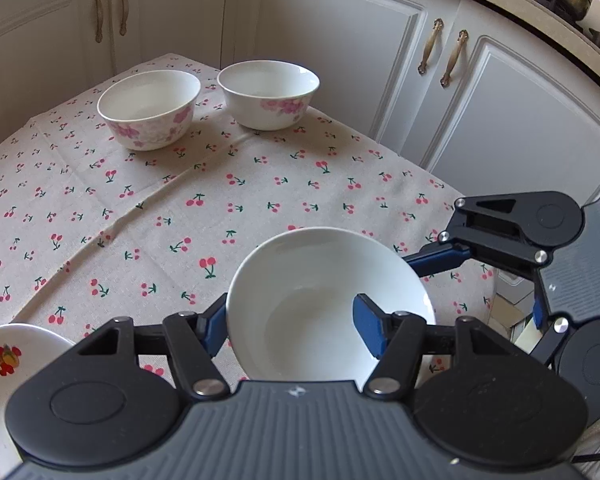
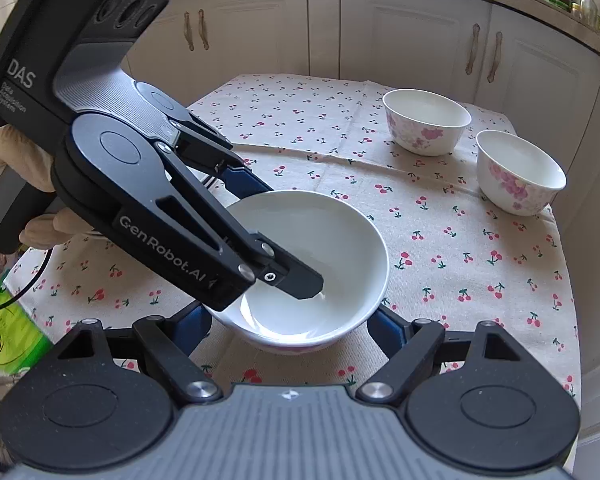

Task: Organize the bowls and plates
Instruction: 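Set the bowl down beside the plate stack and open the left gripper, then grasp the rim of a second pink-flowered bowl with the left gripper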

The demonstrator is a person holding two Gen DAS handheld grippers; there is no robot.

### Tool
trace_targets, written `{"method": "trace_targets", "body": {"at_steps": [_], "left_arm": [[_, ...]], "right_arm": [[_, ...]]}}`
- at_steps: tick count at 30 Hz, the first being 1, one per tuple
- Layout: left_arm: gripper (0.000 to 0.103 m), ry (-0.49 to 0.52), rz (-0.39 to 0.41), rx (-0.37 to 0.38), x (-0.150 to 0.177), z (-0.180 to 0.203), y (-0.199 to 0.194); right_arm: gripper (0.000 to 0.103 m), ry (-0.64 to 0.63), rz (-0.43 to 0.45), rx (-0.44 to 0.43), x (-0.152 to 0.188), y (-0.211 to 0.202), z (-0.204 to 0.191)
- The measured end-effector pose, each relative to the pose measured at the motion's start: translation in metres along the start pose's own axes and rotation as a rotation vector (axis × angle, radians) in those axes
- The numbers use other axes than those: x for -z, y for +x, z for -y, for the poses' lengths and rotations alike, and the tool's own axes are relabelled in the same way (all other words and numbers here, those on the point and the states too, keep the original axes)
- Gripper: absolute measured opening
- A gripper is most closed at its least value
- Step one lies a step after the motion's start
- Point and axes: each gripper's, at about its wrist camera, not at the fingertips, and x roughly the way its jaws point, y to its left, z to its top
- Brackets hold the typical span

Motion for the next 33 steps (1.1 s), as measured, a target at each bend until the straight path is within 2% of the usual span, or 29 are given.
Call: {"method": "trace_targets", "body": {"at_steps": [4, 8, 10, 17, 21, 25, 29, 33], "left_arm": [[0.067, 0.003, 0.003, 0.007, 0.003, -0.002, 0.002], [0.081, 0.005, 0.014, 0.044, 0.004, 0.000, 0.000], [0.085, 0.026, 0.023, 0.027, 0.004, 0.003, -0.002], [0.091, 0.038, 0.077, -0.007, -0.008, 0.001, -0.023], [0.093, 0.048, 0.105, -0.026, -0.019, 0.003, -0.032], [0.094, 0.050, 0.121, -0.031, -0.038, 0.003, -0.036], [0.094, 0.058, 0.134, -0.046, -0.068, 0.001, -0.034], [0.094, 0.095, 0.140, -0.060, -0.100, 0.002, -0.022]], "right_arm": [[0.088, -0.009, 0.006, 0.004, 0.000, 0.001, -0.002], [0.095, 0.019, 0.010, -0.029, 0.000, 0.001, 0.002], [0.103, 0.031, 0.033, -0.039, 0.000, -0.003, 0.004], [0.103, 0.059, 0.074, -0.071, 0.002, -0.020, 0.018], [0.103, 0.075, 0.106, -0.034, 0.003, -0.029, 0.029], [0.103, 0.077, 0.141, 0.039, 0.001, -0.036, 0.047], [0.103, 0.033, 0.169, 0.154, -0.005, -0.036, 0.067], [0.103, -0.017, 0.193, 0.223, -0.013, -0.030, 0.086]]}}
